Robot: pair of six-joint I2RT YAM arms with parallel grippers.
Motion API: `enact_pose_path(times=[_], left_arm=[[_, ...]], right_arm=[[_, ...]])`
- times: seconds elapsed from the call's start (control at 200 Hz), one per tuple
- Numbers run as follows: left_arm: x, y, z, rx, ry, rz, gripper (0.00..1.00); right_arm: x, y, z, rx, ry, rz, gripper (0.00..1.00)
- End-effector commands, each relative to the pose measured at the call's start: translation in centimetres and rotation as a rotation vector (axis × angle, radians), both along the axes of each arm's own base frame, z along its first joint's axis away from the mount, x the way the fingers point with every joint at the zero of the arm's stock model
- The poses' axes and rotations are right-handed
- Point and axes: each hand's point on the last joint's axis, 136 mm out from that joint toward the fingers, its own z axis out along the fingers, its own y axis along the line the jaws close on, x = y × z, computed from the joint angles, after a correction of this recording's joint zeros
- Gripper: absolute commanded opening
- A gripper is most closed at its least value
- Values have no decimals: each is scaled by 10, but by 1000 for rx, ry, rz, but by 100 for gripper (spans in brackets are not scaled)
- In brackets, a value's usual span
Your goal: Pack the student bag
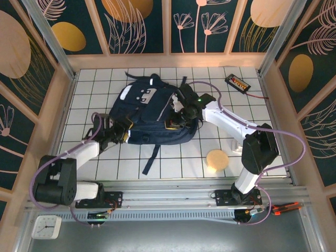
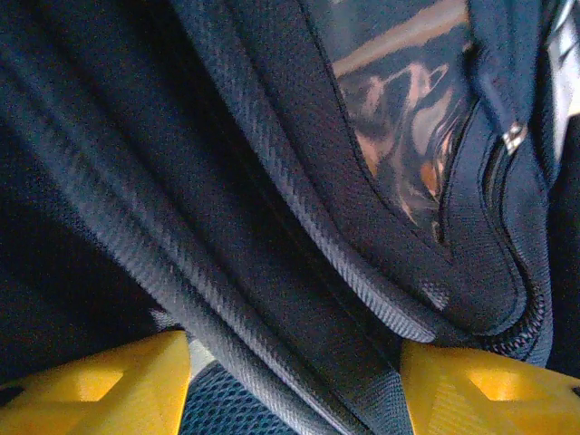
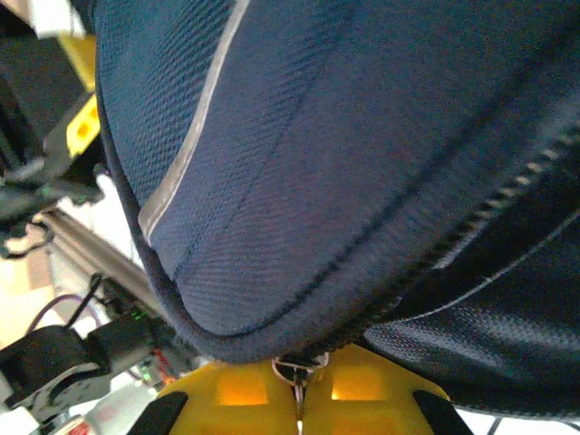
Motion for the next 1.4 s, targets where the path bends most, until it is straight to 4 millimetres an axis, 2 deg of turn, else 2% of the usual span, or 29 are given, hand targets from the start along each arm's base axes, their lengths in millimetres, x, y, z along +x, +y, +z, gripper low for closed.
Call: enact_pose_path(times=[0.0,0.17,0.27,0.355,0.48,0.676,0.906,1.106,1.396], left_arm=[[29,25,5,105,-56,41,62],[68,41,12,109,-98,50,61],[92,37,18,118,-109,4,61],[98,33,26,102,-121,-16,61],[82,27,38,55,-124,-29,62],[32,17,58,-76,-112,-8,62],[2,-30,59,-243,-98,-30,62],[-6,-41,44,-303,-69,-24,59],[13,-54,53,-347,-96,-39,54]], right_arm=[[-15,10,32,114,53,25,0],[-21,11,17,82,114,30,0],[-14,14,4,51,119,16,0],[-3,20,-2,54,107,2,0],[11,38,-5,101,107,-12,0],[18,58,-10,117,111,26,0],[21,81,-5,154,119,57,0],[18,95,2,162,115,78,0],[7,108,2,166,116,104,0]])
